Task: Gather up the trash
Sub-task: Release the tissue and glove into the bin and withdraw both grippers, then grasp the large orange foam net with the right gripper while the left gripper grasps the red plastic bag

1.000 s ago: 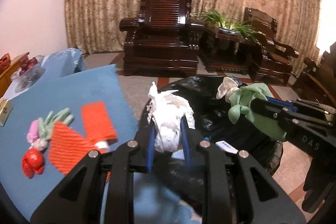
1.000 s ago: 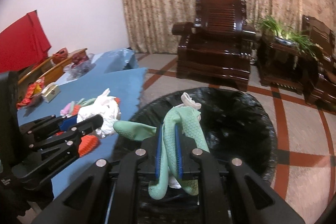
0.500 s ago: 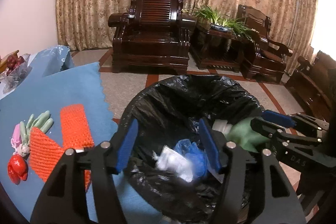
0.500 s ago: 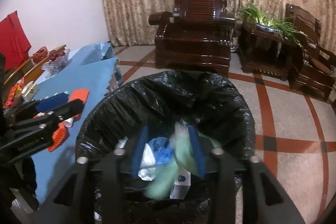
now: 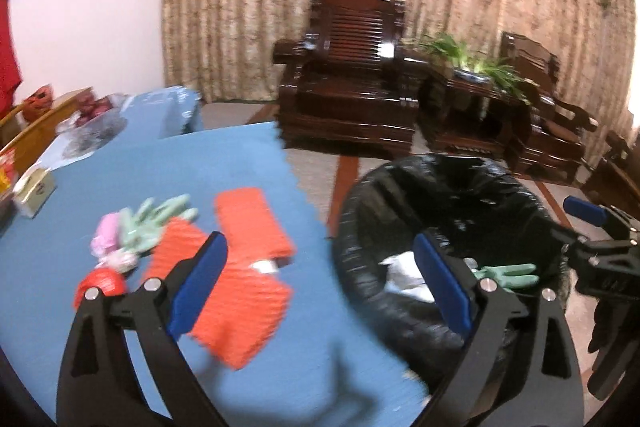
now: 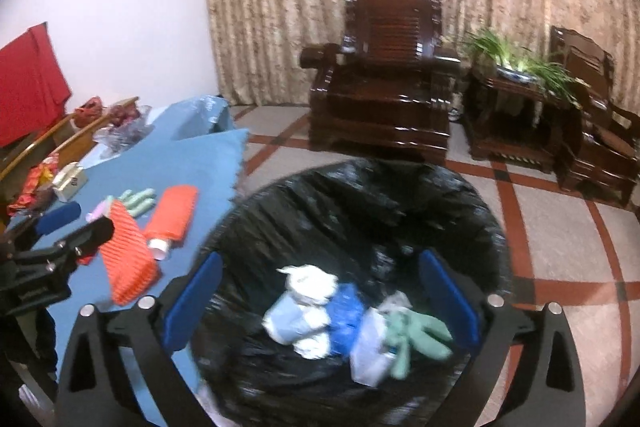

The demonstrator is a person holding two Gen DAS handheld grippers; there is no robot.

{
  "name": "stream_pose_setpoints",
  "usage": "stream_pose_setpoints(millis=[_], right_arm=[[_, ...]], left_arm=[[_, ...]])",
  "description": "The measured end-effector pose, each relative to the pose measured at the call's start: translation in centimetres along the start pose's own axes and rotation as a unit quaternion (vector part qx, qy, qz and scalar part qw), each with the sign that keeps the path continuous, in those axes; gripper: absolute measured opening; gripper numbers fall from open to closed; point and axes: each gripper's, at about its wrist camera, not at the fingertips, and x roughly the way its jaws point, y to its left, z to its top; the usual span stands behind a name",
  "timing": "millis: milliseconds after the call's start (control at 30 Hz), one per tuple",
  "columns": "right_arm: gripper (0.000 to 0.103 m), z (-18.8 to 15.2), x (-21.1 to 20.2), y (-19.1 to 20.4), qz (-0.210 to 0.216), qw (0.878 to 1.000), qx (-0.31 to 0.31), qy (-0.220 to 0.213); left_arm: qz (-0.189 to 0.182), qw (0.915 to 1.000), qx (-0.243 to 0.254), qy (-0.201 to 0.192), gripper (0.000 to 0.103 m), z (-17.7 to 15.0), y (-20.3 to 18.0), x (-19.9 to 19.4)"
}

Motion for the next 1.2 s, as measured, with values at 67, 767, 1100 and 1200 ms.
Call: stream_pose_setpoints(millis=[67, 767, 1100, 1200], right_arm=[[0.097, 0.3, 0.2, 1.4, 0.014, 1.000, -0.008, -0.003], [0.090, 0.0, 5.8, 17.8, 0.150, 0.982, -0.116, 0.020], [0.075, -1.7, 11.2, 22.2, 0.169, 0.970, -0.165, 0.062], [0.070, -2.2, 13.0, 22.5, 0.164, 0.969, -0.168, 0.079]], left_arm=[[0.018, 0.9998, -0.010, -0.002, 0.092, -0.3, 1.7, -0.9], [0.154, 0.9852, -0.075, 0.005, 0.092, -3.6, 15.1, -4.8], [0.177, 0.9794, -0.094, 0.028, 0.090, -5.5, 18.9, -3.5], [0.176, 0.9788, -0.097, 0.039, 0.085, -5.9, 19.6, -2.6]])
